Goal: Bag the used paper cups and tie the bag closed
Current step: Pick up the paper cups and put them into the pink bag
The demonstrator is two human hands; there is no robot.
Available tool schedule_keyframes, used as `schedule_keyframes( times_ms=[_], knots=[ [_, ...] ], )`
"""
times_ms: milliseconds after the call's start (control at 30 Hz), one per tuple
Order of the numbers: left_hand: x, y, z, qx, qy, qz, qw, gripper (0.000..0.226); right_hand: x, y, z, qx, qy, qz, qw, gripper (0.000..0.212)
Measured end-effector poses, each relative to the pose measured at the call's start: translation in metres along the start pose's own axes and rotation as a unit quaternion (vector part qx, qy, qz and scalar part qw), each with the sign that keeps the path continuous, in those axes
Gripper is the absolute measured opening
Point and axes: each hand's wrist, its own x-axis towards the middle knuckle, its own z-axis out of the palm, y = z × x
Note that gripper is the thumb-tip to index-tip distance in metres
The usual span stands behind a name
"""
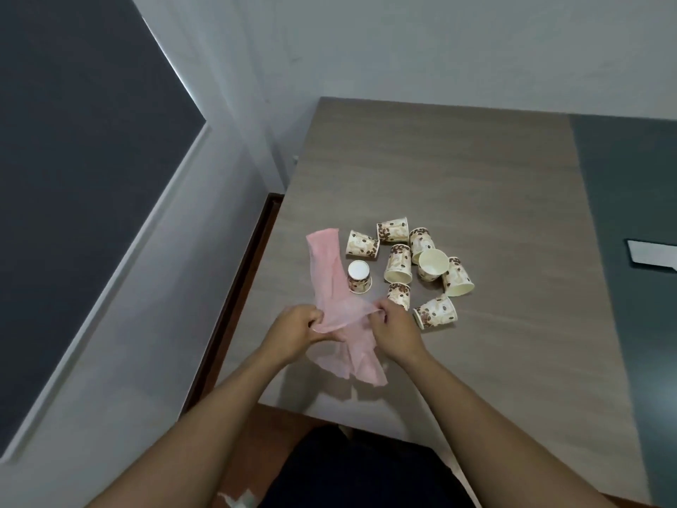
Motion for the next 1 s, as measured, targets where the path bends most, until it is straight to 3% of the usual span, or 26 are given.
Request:
schedule_keyframes(
  times_ms=[100, 300, 433, 500, 533, 700, 833, 1000],
  knots=[
    [-0.010, -0.006, -0.007, 0.115, 0.063, -0.037, 0.991, 0.077, 0.014, 0.008, -0.010, 0.054, 0.024, 0.033, 0.998, 0.021],
    [-0.017, -0.012, -0.003, 0.101, 0.172, -0.100, 0.975, 0.084, 0.022, 0.016, -0.023, 0.080, -0.069, -0.001, 0.994, 0.023],
    [-0.012, -0.004, 0.001, 0.068, 0.225, -0.096, 0.967, 0.075, 0.021, 0.044, -0.036, 0.098, -0.178, 0.031, 0.979, 0.072],
    [-0.009, 0.000, 0.000, 0.042, 0.248, -0.082, 0.964, 0.062, 0.023, 0.066, -0.037, 0.009, -0.223, 0.027, 0.974, 0.105],
    [-0.006, 0.000, -0.001, 0.016, 0.259, -0.087, 0.962, 0.057, 0.025, 0.077, -0.034, -0.031, -0.231, 0.027, 0.972, 0.109],
    [0.003, 0.008, -0.003, -0.156, 0.233, -0.115, 0.953, 0.030, 0.028, 0.103, -0.009, -0.080, -0.212, 0.020, 0.974, 0.098],
    [0.003, 0.015, -0.003, -0.189, 0.194, -0.078, 0.959, 0.014, 0.027, 0.109, 0.010, -0.194, -0.192, 0.050, 0.961, 0.077],
    [0.010, 0.006, -0.005, -0.127, 0.161, -0.051, 0.977, 0.038, 0.022, 0.123, 0.022, -0.263, -0.155, 0.082, 0.949, 0.051]
  ],
)
